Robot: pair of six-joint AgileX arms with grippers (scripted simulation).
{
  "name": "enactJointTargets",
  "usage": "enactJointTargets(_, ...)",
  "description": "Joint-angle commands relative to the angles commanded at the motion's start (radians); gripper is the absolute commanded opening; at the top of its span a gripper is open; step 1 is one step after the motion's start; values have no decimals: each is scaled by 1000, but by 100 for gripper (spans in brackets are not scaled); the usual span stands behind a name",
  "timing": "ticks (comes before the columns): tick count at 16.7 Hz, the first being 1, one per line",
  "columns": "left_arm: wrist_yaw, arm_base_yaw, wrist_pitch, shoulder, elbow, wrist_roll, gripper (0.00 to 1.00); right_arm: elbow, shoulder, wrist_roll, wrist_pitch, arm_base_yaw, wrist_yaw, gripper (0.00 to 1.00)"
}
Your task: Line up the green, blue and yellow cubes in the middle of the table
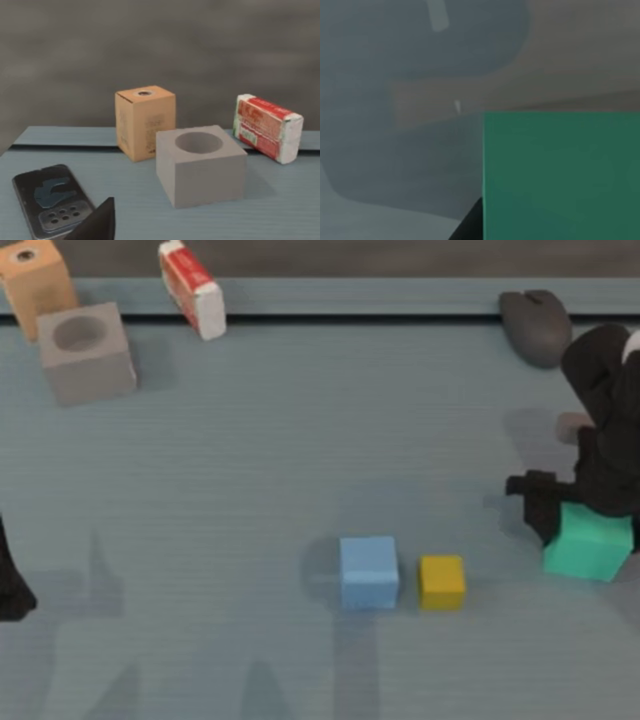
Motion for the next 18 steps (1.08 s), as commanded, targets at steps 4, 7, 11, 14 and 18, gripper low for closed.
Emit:
enactJointTargets(4, 0, 0, 0, 0, 0, 0, 100, 0, 0, 0, 0, 0, 0, 0)
enactJointTargets(7, 0, 0, 0, 0, 0, 0, 100, 5, -12, -1, -8, -2, 4, 0)
enactJointTargets(11, 0, 0, 0, 0, 0, 0, 100, 70, -50, 1, -118, -1, 4, 0)
enactJointTargets(14, 0, 0, 0, 0, 0, 0, 100, 134, -95, -2, -229, 4, 4, 0)
enactJointTargets(18, 0, 0, 0, 0, 0, 0, 100, 157, -116, -4, -264, 6, 3, 0)
